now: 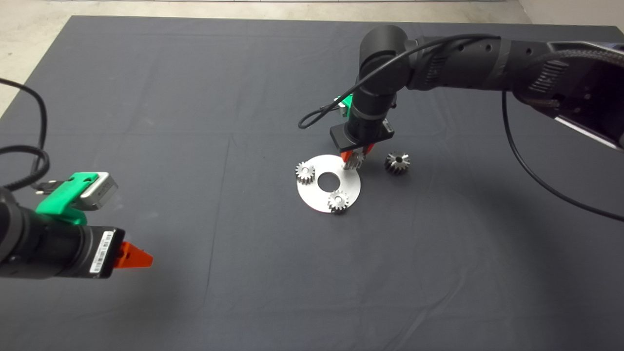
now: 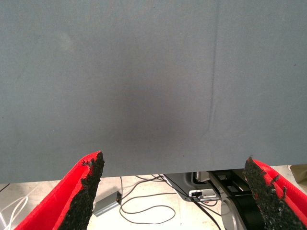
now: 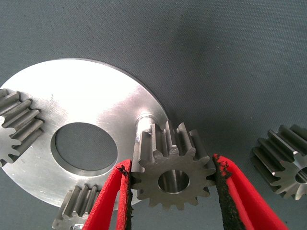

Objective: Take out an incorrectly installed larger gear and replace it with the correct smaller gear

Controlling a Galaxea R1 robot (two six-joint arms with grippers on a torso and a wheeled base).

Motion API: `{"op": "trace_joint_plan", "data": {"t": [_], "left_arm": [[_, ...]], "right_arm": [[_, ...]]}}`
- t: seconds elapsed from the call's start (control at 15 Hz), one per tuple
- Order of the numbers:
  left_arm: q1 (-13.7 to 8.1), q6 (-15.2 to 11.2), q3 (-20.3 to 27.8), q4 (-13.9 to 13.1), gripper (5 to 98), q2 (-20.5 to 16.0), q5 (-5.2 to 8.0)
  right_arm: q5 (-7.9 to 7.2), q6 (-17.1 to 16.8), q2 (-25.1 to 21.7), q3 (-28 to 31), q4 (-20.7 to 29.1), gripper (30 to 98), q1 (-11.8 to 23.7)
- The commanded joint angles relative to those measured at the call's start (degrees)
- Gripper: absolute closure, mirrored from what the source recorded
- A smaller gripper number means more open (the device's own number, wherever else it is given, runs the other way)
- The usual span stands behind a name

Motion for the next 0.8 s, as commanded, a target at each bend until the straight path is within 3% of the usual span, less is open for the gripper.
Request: {"op": "trace_joint_plan", "data": {"t": [0.0,0.73], "left_arm": [[-0.1,0.02,-0.21,0.12,29.2,-0.05,0.21],[-0.1,0.02,-0.21,0.12,29.2,-0.13,0.21]], "right_arm": [[-4.43,-0.08,1.43,-0.26,-1.9,93.5,0.44],[-4.71,-0.08,2.73,-1.32,-1.83,93.5,-1.02]]}}
